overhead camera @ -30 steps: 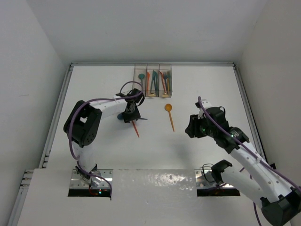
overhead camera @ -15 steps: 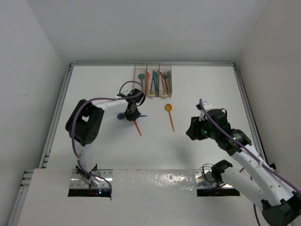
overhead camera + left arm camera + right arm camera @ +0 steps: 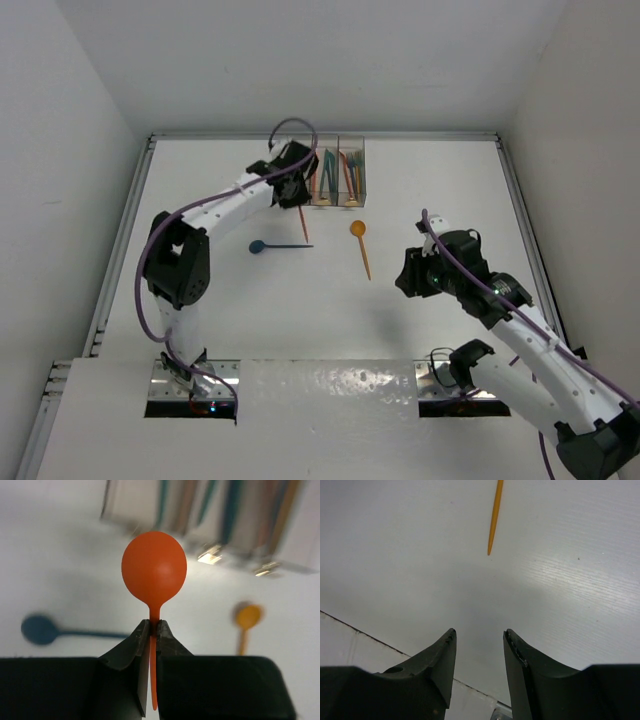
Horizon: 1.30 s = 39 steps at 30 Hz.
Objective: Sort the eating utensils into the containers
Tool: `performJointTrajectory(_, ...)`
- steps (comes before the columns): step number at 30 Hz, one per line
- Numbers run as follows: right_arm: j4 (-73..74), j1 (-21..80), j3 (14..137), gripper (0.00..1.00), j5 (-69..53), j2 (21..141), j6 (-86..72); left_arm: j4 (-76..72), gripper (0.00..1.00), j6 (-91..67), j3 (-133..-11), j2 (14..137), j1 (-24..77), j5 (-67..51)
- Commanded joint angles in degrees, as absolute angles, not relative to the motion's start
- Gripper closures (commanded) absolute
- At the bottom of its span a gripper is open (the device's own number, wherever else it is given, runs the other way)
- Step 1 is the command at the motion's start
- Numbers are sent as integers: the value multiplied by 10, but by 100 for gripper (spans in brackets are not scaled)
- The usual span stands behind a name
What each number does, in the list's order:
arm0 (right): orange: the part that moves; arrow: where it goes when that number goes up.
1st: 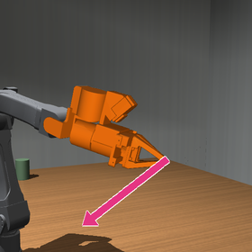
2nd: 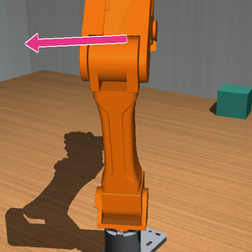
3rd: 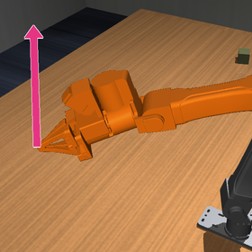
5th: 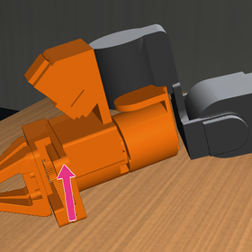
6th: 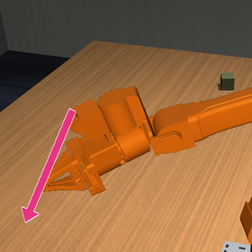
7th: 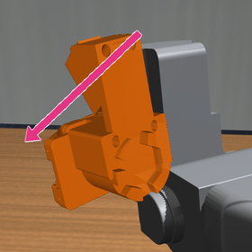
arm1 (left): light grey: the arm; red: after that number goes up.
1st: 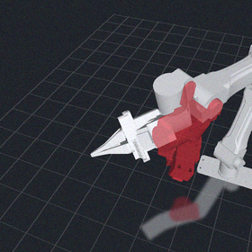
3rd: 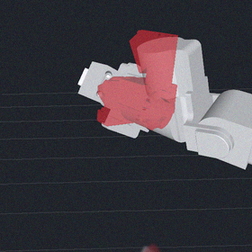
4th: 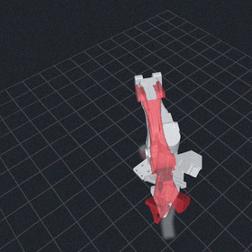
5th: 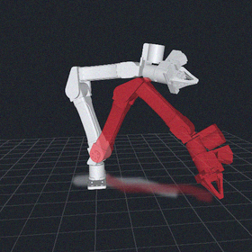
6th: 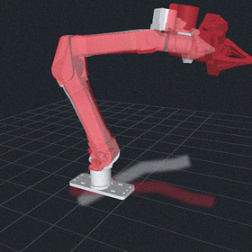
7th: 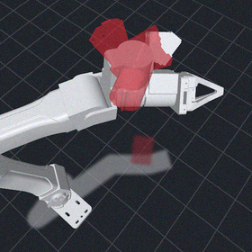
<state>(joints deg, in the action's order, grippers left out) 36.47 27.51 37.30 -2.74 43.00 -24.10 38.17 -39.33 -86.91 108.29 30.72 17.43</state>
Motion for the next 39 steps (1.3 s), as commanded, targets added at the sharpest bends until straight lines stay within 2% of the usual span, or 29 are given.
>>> performJointTrajectory(1, 350, 278, 389, 58, -14, 433, -233, 343, 100, -276, -990, 1111, 295, 204)
performJointTrajectory(7, 352, 278, 402, 58, -4, 436, -229, 295, 100, -160, -1184, 1234, 229, 105)
performJointTrajectory(11, 349, 278, 404, 58, -2, 440, -230, 265, 100, -105, -1264, 1303, 200, 47)
performJointTrajectory(16, 345, 278, 406, 58, -2, 446, -233, 201, 100, -89, -1262, 1341, 168, -26)
performJointTrajectory(20, 346, 278, 408, 58, -2, 453, -236, 202, 99, -89, -1261, 1363, 166, -37)
performJointTrajectory(23, 345, 278, 409, 57, -2, 456, -237, 201, 85, -101, -1243, 1363, 167, -45)
performJointTrajectory(26, 344, 277, 408, 57, -2, 457, -234, 198, 64, -114, -1217, 1346, 167, -40)
performJointTrajectory(34, 325, 278, 414, 57, 16, 486, -219, 202, 41, -190, -1106, 1216, 167, -1)
performJointTrajectory(39, 286, 278, 433, 58, 2, 576, -216, 228, 30, -243, -999, 1088, 167, 61)
